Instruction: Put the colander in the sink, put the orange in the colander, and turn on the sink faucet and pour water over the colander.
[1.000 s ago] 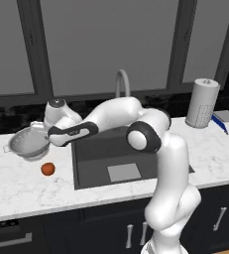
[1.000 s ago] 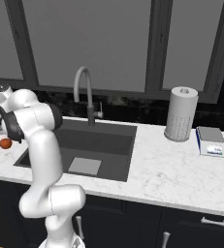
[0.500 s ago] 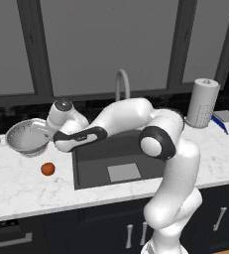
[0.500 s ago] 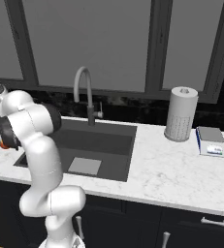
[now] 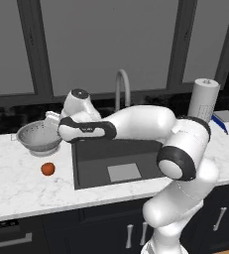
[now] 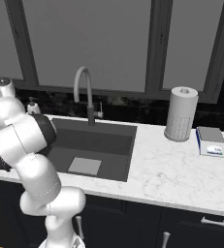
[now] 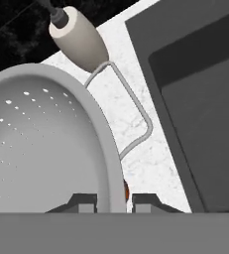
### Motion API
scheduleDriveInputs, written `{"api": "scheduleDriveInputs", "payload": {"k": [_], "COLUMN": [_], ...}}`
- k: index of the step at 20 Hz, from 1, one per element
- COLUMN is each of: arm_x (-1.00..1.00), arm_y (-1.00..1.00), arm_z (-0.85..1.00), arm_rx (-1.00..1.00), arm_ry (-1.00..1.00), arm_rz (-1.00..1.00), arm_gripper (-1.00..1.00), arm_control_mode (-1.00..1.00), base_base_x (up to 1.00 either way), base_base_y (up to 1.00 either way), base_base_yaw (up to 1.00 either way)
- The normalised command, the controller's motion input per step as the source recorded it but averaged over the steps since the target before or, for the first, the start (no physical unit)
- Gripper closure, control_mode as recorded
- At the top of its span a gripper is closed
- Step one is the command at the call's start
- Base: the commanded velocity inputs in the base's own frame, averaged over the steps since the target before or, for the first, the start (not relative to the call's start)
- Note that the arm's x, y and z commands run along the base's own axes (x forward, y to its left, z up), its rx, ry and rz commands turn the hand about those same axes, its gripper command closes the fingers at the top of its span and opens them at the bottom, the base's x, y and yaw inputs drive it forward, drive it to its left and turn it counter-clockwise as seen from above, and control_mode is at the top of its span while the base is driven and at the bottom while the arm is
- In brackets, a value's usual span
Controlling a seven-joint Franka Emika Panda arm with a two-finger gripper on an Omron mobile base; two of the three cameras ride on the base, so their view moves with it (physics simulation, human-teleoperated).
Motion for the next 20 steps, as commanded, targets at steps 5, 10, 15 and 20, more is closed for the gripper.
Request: {"api": "scheduleDriveInputs", "payload": {"k": [5,10,15,20], "arm_x": [-0.37,-0.43,-0.4,-0.19], "arm_y": [-0.94,-0.9,-0.78,-0.72], "arm_z": [0.26,0.05,0.0,0.0], "arm_rx": [0.0,0.0,0.0,0.0], "arm_ry": [0.18,0.11,0.0,0.0], "arm_rz": [-0.1,-0.07,-0.01,0.0], "arm_gripper": [1.0,1.0,1.0,1.0], "arm_control_mode": [-1.0,-1.0,-1.0,-1.0], "base_base_x": [0.0,0.0,0.0,0.0], "base_base_y": [0.0,0.0,0.0,0.0], "base_base_yaw": [0.0,0.0,0.0,0.0]}}
